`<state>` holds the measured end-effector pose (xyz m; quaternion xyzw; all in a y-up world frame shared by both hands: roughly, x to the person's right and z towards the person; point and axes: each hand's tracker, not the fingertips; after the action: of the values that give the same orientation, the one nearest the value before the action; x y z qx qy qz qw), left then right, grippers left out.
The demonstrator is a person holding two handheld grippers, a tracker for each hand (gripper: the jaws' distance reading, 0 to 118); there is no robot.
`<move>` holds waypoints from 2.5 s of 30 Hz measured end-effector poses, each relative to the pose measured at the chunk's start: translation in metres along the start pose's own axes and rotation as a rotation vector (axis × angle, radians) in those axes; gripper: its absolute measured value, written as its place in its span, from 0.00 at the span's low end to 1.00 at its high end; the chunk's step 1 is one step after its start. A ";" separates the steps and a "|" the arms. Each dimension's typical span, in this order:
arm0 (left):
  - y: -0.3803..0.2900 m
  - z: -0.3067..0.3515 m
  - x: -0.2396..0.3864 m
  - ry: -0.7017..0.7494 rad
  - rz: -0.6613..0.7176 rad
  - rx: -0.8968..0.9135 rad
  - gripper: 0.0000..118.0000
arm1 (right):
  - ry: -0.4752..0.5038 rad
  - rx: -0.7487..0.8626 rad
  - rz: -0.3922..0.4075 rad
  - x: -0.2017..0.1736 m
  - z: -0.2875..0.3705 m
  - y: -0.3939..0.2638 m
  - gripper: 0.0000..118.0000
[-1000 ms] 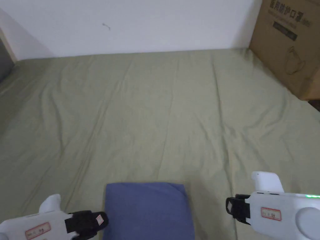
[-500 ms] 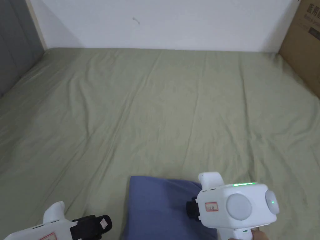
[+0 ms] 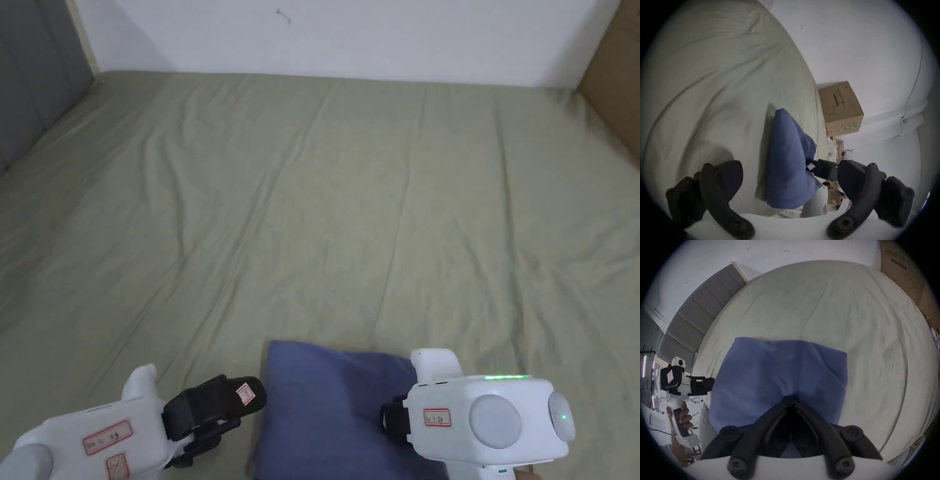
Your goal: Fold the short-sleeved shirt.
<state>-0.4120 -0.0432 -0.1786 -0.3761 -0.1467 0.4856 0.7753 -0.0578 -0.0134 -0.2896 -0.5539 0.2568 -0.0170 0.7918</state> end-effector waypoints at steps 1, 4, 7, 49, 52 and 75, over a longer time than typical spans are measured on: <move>0.003 -0.006 -0.001 -0.004 -0.002 -0.017 0.99 | 0.004 0.000 -0.005 0.001 0.000 0.000 0.00; 0.012 -0.032 -0.012 -0.034 0.023 -0.110 0.99 | 0.013 0.001 -0.023 0.002 -0.001 0.000 0.00; 0.015 -0.056 -0.022 -0.107 0.096 -0.137 0.99 | 0.017 0.000 -0.025 0.003 0.000 0.000 0.00; 0.200 0.126 -0.048 1.294 -0.443 -0.204 0.70 | -0.028 0.000 -0.059 -0.003 0.005 0.004 0.00; 0.193 0.132 -0.038 1.297 -0.485 -0.175 0.87 | -0.027 -0.001 -0.065 -0.001 0.005 0.004 0.00; -0.001 0.035 0.163 0.759 -0.572 0.221 0.00 | 0.001 0.262 -0.121 0.042 0.091 -0.016 0.00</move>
<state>-0.3531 0.1125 -0.1771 -0.3866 0.1014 0.0941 0.9118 0.0219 0.0464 -0.2685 -0.4603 0.2191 -0.0984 0.8546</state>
